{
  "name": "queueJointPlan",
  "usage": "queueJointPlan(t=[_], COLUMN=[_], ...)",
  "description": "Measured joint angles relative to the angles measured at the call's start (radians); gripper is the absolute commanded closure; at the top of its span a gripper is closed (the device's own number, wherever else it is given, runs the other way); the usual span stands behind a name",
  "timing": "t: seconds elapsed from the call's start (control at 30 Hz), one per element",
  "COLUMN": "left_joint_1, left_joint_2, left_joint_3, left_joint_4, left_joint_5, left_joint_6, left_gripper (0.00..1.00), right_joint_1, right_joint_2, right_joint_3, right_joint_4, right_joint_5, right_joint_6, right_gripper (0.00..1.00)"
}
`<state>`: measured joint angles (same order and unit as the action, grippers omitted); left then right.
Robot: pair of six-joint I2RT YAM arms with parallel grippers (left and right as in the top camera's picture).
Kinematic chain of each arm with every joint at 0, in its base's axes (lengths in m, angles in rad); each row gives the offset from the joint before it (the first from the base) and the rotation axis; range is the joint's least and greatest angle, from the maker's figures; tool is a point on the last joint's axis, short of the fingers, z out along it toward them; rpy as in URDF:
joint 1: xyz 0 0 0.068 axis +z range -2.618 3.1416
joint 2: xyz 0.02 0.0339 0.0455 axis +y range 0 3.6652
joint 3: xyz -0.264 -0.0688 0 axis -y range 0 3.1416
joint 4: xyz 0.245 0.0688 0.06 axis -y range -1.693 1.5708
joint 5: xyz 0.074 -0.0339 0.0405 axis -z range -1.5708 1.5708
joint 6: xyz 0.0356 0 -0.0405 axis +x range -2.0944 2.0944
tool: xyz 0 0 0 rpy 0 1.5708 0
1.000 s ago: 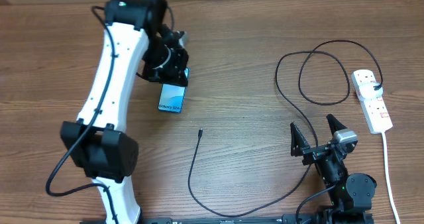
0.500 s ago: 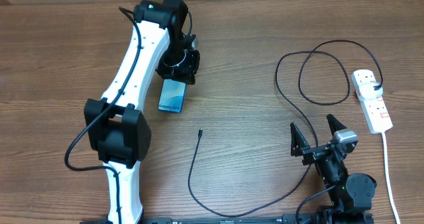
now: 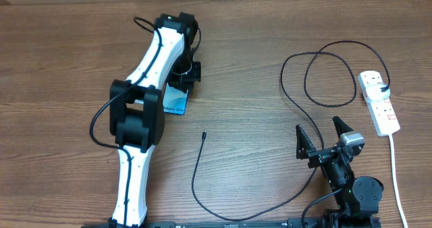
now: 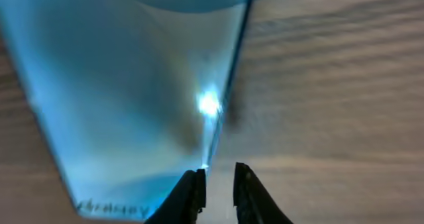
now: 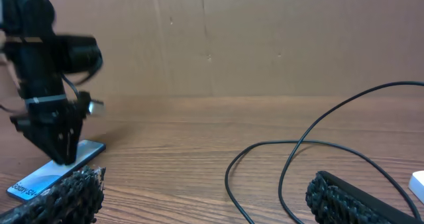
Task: Plug charger to phone and switch on socket
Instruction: 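Lower the left gripper onto the phone's top edge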
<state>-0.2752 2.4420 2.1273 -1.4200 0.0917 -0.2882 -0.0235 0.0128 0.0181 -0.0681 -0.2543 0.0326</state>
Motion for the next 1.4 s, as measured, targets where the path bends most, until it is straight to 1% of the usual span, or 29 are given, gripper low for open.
queueJointPlan(t=[0.17,0.23,0.33,0.37,0.43,0.47,0.5,0.53,0.57,0.87,1.1,1.4], left_joint_1=[0.0,0.0,0.0,0.0,0.0,0.0,0.0,0.0,0.0,0.0,0.0,0.0], left_joint_2=[0.031,0.031,0.031,0.031,0.031,0.031,0.031,0.03,0.03,0.031,0.031,0.031], left_joint_3=[0.0,0.0,0.0,0.0,0.0,0.001,0.002,0.002,0.002,0.002,0.002,0.002], left_joint_4=[-0.002,0.001,0.009,0.012,0.019,0.023,0.025,0.028,0.031,0.043,0.083,0.126], left_joint_5=[-0.007,-0.008,-0.016,-0.02,-0.027,-0.03,-0.033,-0.039,-0.043,-0.095,-0.124,-0.149], left_joint_6=[-0.002,-0.002,-0.005,-0.005,-0.009,-0.009,-0.014,-0.012,-0.013,-0.019,-0.016,0.045], left_gripper=[0.74,0.67,0.59,0.55,0.39,0.22,0.07,0.02,0.0,0.0,0.01,0.0], right_joint_1=[0.0,0.0,0.0,0.0,0.0,0.0,0.0,0.0,0.0,0.0,0.0,0.0], right_joint_2=[0.0,0.0,0.0,0.0,0.0,0.0,0.0,0.0,0.0,0.0,0.0,0.0], right_joint_3=[0.0,0.0,0.0,0.0,0.0,0.0,0.0,0.0,0.0,0.0,0.0,0.0], right_joint_4=[0.0,0.001,0.0,0.0,0.0,0.0,0.0,0.0,0.0,0.0,0.0,0.0], right_joint_5=[0.0,0.0,0.0,0.0,0.0,0.0,0.0,0.0,0.0,-0.001,-0.001,0.0], right_joint_6=[0.0,0.0,0.0,0.0,0.0,0.0,0.0,0.0,0.0,0.0,0.0,0.0], right_gripper=[0.0,0.0,0.0,0.0,0.0,0.0,0.0,0.0,0.0,0.0,0.0,0.0])
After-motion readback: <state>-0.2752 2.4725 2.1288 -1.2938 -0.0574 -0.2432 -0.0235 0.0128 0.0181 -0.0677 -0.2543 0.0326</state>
